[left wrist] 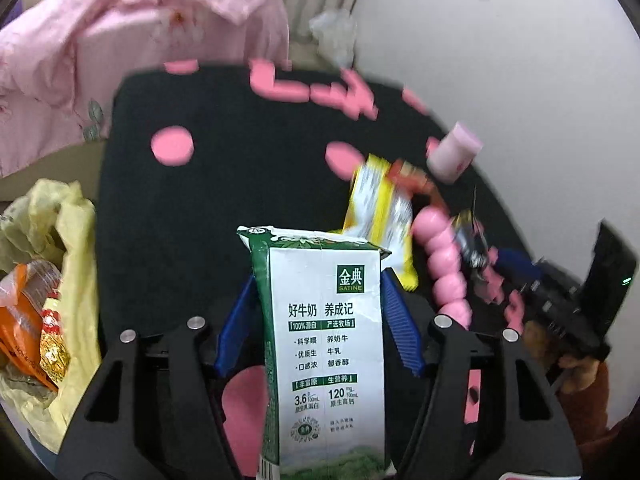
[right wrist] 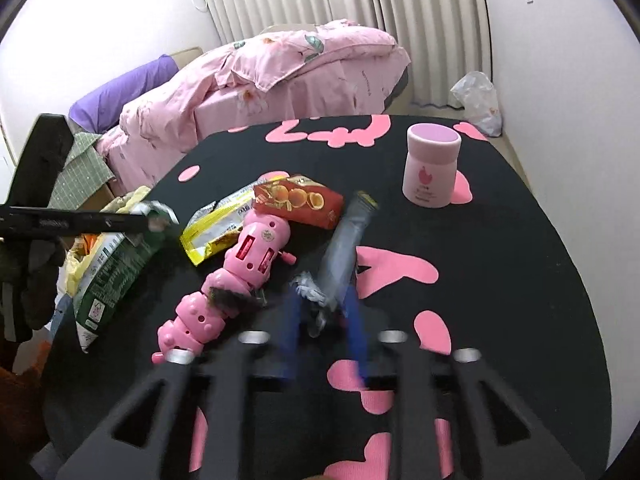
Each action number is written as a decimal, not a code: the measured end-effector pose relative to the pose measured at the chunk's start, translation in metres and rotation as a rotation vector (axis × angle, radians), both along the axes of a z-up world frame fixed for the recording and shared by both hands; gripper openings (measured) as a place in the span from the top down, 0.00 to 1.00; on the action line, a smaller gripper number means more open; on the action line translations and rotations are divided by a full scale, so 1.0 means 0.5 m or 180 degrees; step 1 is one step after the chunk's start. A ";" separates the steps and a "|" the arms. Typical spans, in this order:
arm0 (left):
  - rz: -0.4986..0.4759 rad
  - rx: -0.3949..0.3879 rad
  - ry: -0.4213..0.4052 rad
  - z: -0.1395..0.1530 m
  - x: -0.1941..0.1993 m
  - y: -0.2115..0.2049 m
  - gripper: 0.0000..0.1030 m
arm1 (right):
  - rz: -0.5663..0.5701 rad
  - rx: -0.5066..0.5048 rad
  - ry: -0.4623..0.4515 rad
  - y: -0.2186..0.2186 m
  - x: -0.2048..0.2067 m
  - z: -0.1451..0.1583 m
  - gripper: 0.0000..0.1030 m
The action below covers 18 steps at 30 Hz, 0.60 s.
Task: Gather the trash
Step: 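Grasp a dark foil wrapper with the right tool while the left tool holds the milk carton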
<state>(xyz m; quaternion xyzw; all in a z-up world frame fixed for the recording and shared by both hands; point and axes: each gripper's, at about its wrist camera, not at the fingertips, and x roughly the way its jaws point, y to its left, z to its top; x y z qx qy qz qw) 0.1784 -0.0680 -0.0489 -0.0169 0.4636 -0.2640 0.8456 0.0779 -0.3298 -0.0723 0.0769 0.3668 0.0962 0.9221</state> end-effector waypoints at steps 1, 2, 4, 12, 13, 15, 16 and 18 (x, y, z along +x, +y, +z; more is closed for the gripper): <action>0.0024 -0.0061 -0.0101 0.013 -0.009 0.006 0.43 | -0.0007 0.0043 -0.0020 -0.002 0.000 0.002 0.64; 0.0060 -0.0133 -0.0227 0.027 -0.019 0.013 0.43 | -0.0019 0.0088 -0.0039 -0.005 0.000 0.003 0.64; 0.0142 -0.0274 -0.0517 0.058 -0.039 0.027 0.43 | -0.0069 0.0109 -0.0061 -0.009 0.002 0.005 0.64; 0.0280 -0.0358 -0.0814 0.093 -0.064 0.047 0.43 | -0.0101 0.0062 0.0189 -0.003 0.034 -0.023 0.64; 0.0285 -0.0362 -0.0819 0.094 -0.064 0.049 0.43 | -0.0085 0.0105 0.0238 -0.003 0.039 -0.027 0.64; 0.0292 -0.0367 -0.0828 0.096 -0.066 0.050 0.43 | 0.0027 0.0212 0.0350 0.001 0.051 -0.038 0.64; 0.0293 -0.0365 -0.0837 0.096 -0.069 0.051 0.43 | 0.0051 0.0219 0.0378 0.006 0.053 -0.040 0.64; 0.0284 -0.0356 -0.0852 0.099 -0.075 0.052 0.43 | 0.0068 0.0115 0.0392 0.020 0.053 -0.040 0.76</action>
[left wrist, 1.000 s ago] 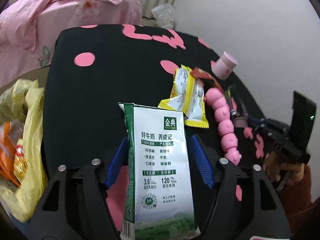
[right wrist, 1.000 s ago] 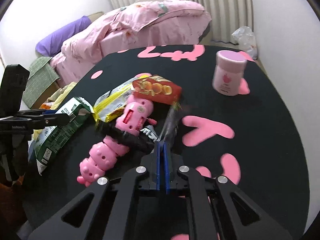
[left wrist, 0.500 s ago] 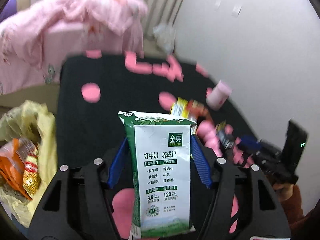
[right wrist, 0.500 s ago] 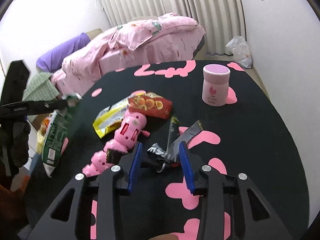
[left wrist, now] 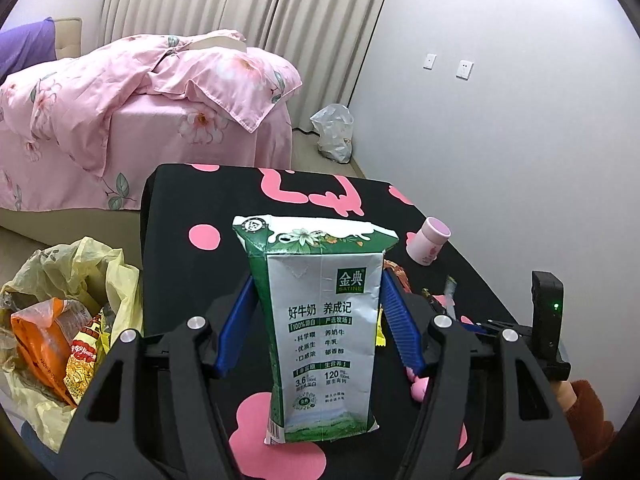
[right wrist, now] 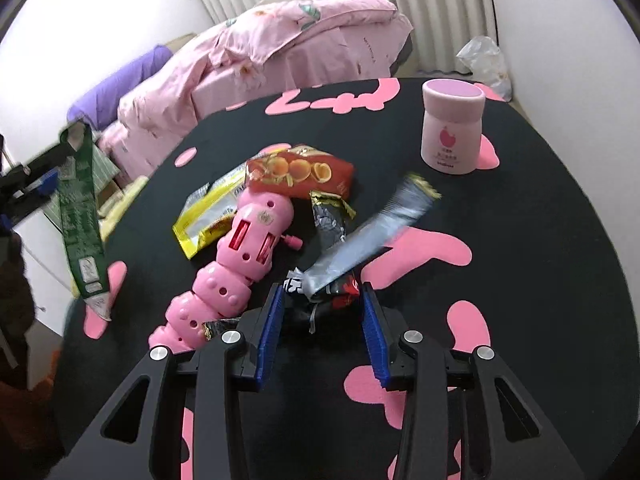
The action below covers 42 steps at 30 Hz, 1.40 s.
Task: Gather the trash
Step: 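Grasp a dark foil wrapper with the right tool while the left tool holds the milk carton, then carry both items over the yellow bag and open both tools to drop them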
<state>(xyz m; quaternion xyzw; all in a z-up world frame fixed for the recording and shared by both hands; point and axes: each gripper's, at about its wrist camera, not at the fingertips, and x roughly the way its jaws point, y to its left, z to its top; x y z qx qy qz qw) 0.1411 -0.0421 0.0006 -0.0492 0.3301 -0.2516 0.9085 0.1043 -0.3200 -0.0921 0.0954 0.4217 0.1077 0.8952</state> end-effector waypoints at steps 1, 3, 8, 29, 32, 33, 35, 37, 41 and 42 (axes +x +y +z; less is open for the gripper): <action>-0.0001 0.0005 -0.0010 0.002 -0.004 0.001 0.43 | 0.0047 -0.0092 -0.0027 0.016 -0.004 0.008 0.78; -0.0006 0.0009 -0.0025 0.006 -0.013 0.005 0.43 | 0.0049 -0.0230 -0.0123 0.030 -0.014 0.025 0.83; 0.0020 -0.0026 -0.0049 0.014 -0.031 0.022 0.43 | -0.0053 -0.0301 -0.0353 0.030 -0.039 0.075 0.83; 0.0317 -0.0052 -0.0473 0.097 -0.133 0.121 0.43 | 0.0370 -0.0566 -0.1096 0.187 -0.119 0.268 0.83; 0.0459 -0.0129 -0.0530 0.108 -0.142 0.165 0.43 | 0.0503 -0.0652 -0.1147 0.233 -0.116 0.285 0.83; 0.0497 -0.0150 -0.0541 0.110 -0.142 0.177 0.43 | 0.0535 -0.0672 -0.1157 0.244 -0.117 0.286 0.83; 0.0611 -0.0196 -0.0567 0.115 -0.143 0.211 0.43 | 0.0609 -0.0727 -0.1181 0.269 -0.115 0.293 0.83; 0.0748 -0.0230 -0.0595 0.117 -0.142 0.248 0.43 | 0.0660 -0.0748 -0.1191 0.289 -0.110 0.295 0.83; 0.1044 -0.0231 -0.0638 0.113 -0.130 0.320 0.43 | 0.0773 -0.0696 -0.1167 0.323 -0.090 0.296 0.83; 0.1122 -0.0223 -0.0649 0.111 -0.125 0.337 0.43 | 0.0803 -0.0698 -0.1165 0.332 -0.085 0.296 0.83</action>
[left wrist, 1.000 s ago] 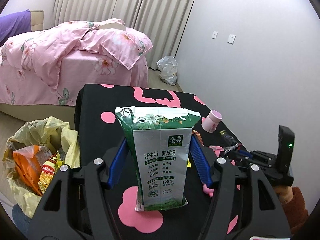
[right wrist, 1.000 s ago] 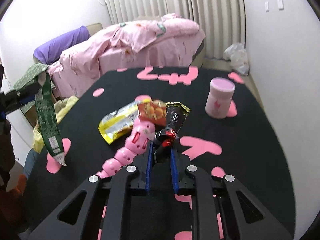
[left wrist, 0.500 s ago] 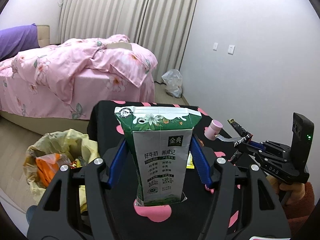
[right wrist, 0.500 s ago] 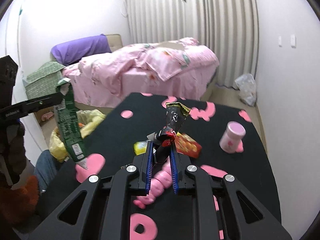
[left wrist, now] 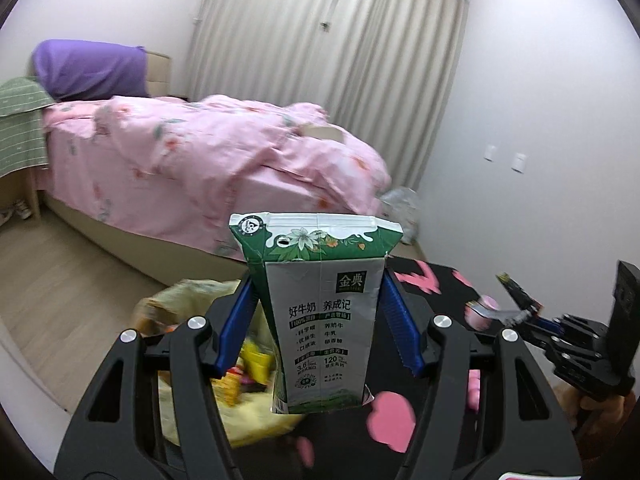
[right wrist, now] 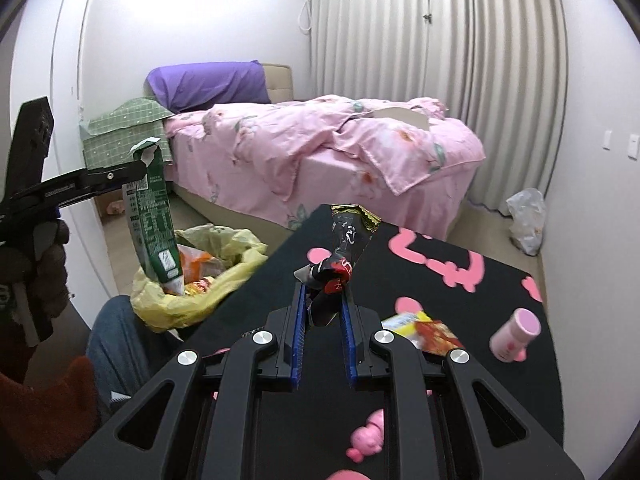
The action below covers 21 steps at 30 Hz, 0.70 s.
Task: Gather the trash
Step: 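Carry both items over the yellow bag and open both tools to drop them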
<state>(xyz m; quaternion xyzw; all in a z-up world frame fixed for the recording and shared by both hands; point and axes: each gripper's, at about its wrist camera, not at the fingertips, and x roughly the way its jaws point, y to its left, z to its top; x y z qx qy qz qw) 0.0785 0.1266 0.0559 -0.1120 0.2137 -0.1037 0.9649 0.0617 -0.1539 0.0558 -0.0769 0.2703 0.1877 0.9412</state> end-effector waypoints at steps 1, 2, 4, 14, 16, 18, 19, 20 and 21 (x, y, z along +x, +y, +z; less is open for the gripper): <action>0.0068 0.0001 -0.0010 -0.001 0.004 0.013 0.43 | 0.0027 -0.0016 -0.0001 0.008 0.004 0.000 0.83; 0.0132 -0.0003 -0.0024 -0.004 0.008 0.028 0.43 | 0.0061 -0.0038 -0.0003 0.019 0.010 -0.001 0.83; 0.0291 -0.0029 -0.0077 -0.011 0.021 0.062 0.43 | 0.0115 -0.0059 0.0003 0.037 0.021 -0.004 0.83; 0.0325 0.0368 0.0384 -0.157 0.150 0.089 0.43 | 0.0328 -0.0058 0.0163 0.097 0.096 -0.041 0.83; 0.0307 0.0458 0.0695 -0.201 0.166 0.089 0.44 | 0.0390 -0.0062 0.0184 0.113 0.114 -0.046 0.83; 0.0315 0.0503 0.0900 -0.237 0.171 0.097 0.44 | 0.0504 -0.0060 0.0230 0.137 0.142 -0.055 0.83; 0.0307 0.0487 0.0945 -0.247 0.167 0.101 0.44 | 0.0564 -0.0067 0.0244 0.149 0.154 -0.060 0.83; 0.0305 0.0468 0.0993 -0.258 0.167 0.108 0.44 | 0.0659 -0.0111 0.0273 0.171 0.173 -0.071 0.83; 0.0308 0.0418 0.1057 -0.272 0.166 0.118 0.44 | 0.0717 -0.0153 0.0296 0.188 0.185 -0.080 0.83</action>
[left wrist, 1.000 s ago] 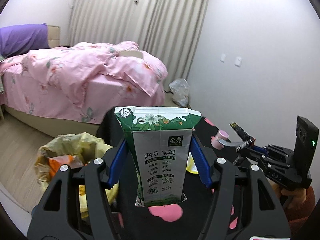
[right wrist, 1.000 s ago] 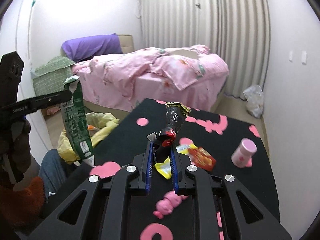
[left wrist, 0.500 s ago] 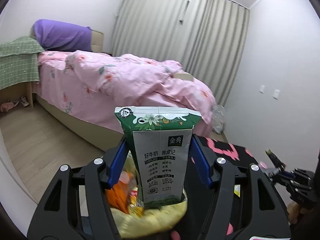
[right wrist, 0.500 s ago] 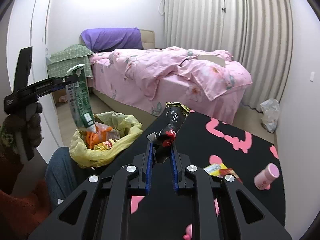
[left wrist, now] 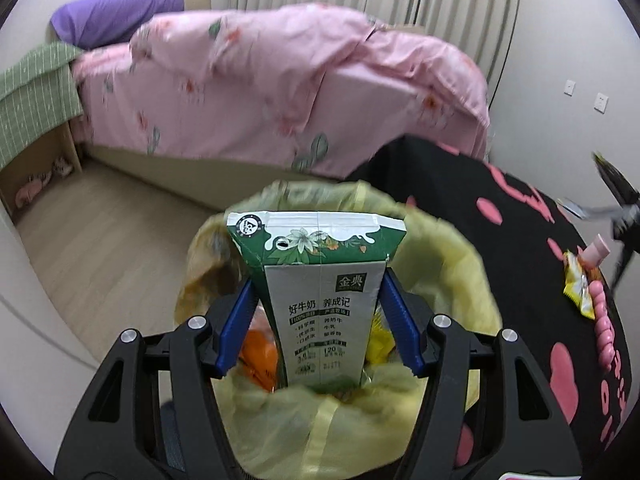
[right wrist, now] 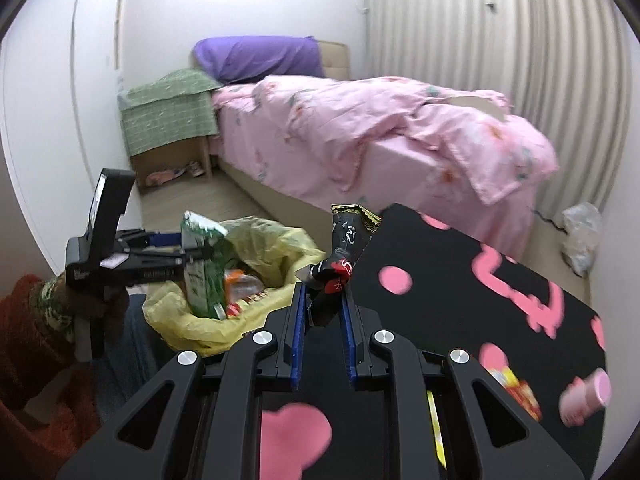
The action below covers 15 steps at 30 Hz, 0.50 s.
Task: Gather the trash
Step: 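Carry both items over the yellow bag and open both tools to drop them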
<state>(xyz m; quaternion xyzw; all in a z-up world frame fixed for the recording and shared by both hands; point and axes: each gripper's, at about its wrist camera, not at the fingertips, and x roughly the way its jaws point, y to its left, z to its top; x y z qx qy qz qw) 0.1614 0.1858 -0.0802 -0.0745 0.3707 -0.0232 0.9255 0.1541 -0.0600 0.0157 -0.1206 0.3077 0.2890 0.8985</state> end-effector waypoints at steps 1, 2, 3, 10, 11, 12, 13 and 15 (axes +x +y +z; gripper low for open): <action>0.0017 -0.0048 0.0027 -0.007 -0.001 0.007 0.44 | 0.0082 -0.0042 0.0034 0.022 0.015 -0.012 0.83; 0.0042 -0.0122 0.0052 -0.015 -0.003 0.017 0.44 | 0.0142 -0.0061 0.0059 0.037 0.025 -0.020 0.83; 0.0082 -0.0266 0.0064 -0.017 -0.006 0.035 0.44 | 0.0216 -0.0082 0.0089 0.056 0.037 -0.030 0.84; 0.0140 -0.0952 0.0028 0.033 -0.012 0.100 0.33 | 0.0516 -0.0029 0.0181 0.159 0.097 -0.073 0.83; 0.0149 -0.0969 -0.0001 0.042 -0.014 0.103 0.29 | 0.0536 -0.0041 0.0221 0.170 0.106 -0.082 0.83; 0.0188 -0.0926 -0.0054 0.057 -0.018 0.106 0.24 | 0.0547 -0.0084 0.0282 0.179 0.113 -0.091 0.78; 0.0222 -0.0869 -0.0084 0.067 -0.020 0.105 0.24 | 0.0566 -0.0130 0.0337 0.185 0.118 -0.101 0.74; 0.0318 -0.0704 -0.0166 0.090 -0.027 0.102 0.24 | 0.0583 -0.0159 0.0326 0.189 0.113 -0.110 0.57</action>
